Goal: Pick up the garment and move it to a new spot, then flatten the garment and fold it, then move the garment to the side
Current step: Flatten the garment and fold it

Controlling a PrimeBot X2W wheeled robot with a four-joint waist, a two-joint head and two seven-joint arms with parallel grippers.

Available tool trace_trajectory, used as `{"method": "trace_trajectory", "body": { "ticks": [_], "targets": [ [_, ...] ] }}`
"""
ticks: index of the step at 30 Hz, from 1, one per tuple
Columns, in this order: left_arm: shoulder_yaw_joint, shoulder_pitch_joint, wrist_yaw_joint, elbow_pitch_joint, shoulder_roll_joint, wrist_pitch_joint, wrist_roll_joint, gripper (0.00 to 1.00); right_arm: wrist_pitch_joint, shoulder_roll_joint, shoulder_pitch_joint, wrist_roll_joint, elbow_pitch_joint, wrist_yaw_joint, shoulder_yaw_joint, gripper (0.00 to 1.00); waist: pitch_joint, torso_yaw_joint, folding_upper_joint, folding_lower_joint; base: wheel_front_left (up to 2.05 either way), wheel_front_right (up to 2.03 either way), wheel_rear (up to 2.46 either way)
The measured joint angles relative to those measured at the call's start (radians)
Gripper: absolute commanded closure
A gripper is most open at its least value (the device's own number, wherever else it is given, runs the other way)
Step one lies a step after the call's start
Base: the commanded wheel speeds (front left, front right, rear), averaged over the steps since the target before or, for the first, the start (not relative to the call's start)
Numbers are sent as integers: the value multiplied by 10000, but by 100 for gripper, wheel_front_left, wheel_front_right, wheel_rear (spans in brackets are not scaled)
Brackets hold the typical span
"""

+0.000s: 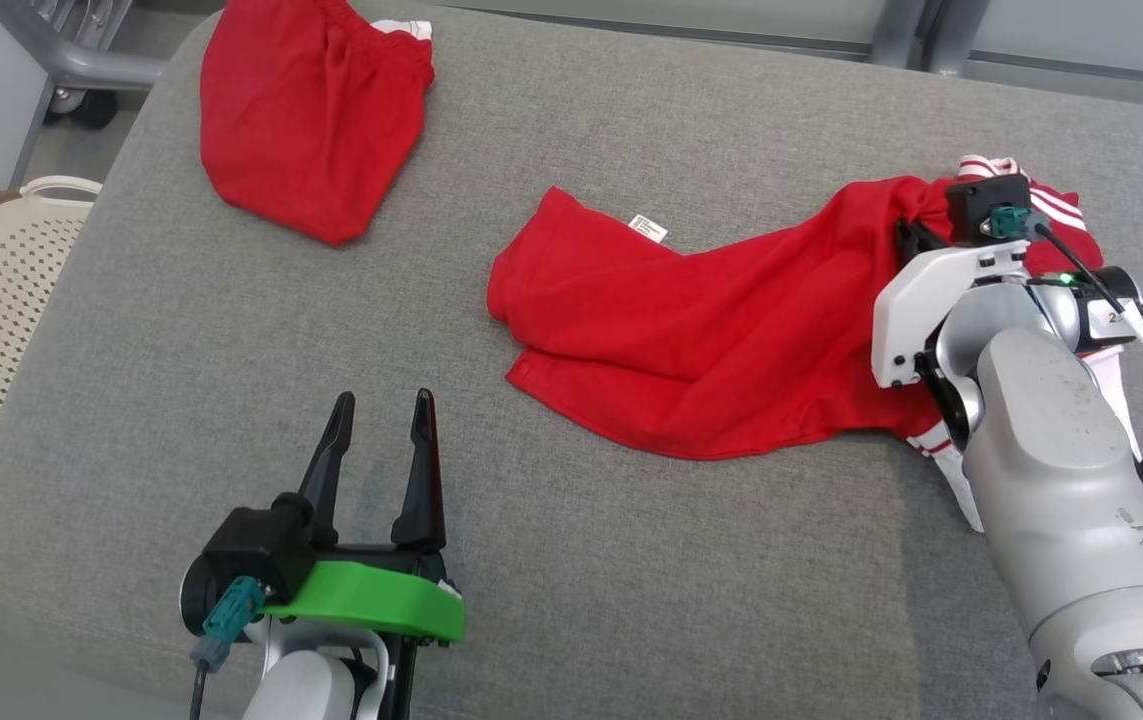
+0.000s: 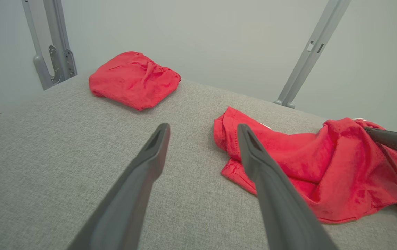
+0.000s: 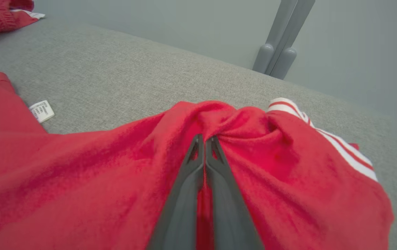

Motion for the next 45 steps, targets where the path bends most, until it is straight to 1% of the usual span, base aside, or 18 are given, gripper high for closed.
{"method": "trace_trajectory", "body": {
  "ticks": [1, 2, 3, 4, 10, 13, 18, 21, 25, 27, 33, 36, 37, 38, 45],
  "targets": [
    [0, -2, 2, 4, 0, 0, 0, 0, -148, 6, -42, -75, 56, 0, -77, 99, -10, -17, 0, 0, 0, 0, 0],
    [-4, -5, 2, 10, 0, 0, 0, 0, -263, 13, -90, -153, 128, 0, -142, 58, -26, -39, 0, 0, 0, 0, 0],
    [2, -9, 2, 15, 0, 0, 2, 0, -337, 19, -139, -188, 236, 0, -184, 7, -46, -67, 0, 0, 0, 0, 0],
    [2, -9, 2, 25, 0, 0, 6, 0, -456, 31, -157, -209, 324, 0, -244, 0, -67, -101, 0, 0, 0, 0, 0],
    [36, -4, -38, 107, 0, 0, 136, 0, -1168, 90, -156, -59, 755, 0, -355, 0, -245, -413, 0, 0, 0, 0, 0],
    [86, 11, -71, 151, 0, 0, 232, 0, -1638, 100, -136, 387, 828, 0, -313, 0, -367, -621, 0, 0, 0, 0, 0],
    [184, 34, -163, 232, 0, 0, 403, 0, -2282, 107, 179, 1039, 633, 0, -19, 0, -636, -1007, 0, 1, 0, 0, 0],
    [249, 87, -236, 303, -2, 0, 489, 0, -2504, 109, 536, 1421, 238, 0, 119, 0, -852, -1235, 0, 0, 0, 0, 0],
    [401, 199, -305, 414, -2, 0, 610, 0, -2665, 115, 1220, 1776, -604, 0, 228, 0, -1165, -1545, 0, 0, 0, 0, 0],
    [477, 301, -336, 479, -2, 0, 646, 0, -2706, 109, 1903, 2080, -1404, 0, 357, 0, -1425, -1753, 0, 0, 0, 0, 0],
    [570, 558, -353, 573, -2, 0, 646, 0, -2723, 81, 3585, 2270, -3336, 0, 583, 0, -1960, -2100, 1, 0, 0, 0, 0],
    [610, 742, -353, 604, -4, 0, 644, 0, -2506, 84, 4547, 2328, -4358, 0, 627, 0, -2208, -2226, 0, 0, 0, 0, 0],
    [610, 742, -353, 604, -4, 0, 644, 0, -2506, 84, 4547, 2328, -4358, 0, 627, 0, -2208, -2226, 0, 0, 0, 0, 0],
    [654, 805, -353, 600, -2, 0, 642, 0, -2424, 90, 4847, 2343, -4694, 0, 617, 0, -2282, -2262, 0, 0, 0, 0, 0],
    [999, 1244, -336, 562, 13, 0, 644, 0, -1893, 98, 6541, 2454, -6897, -2, 205, 0, -2616, -2446, 0, 0, 0, 0, 0]
  ]
}}
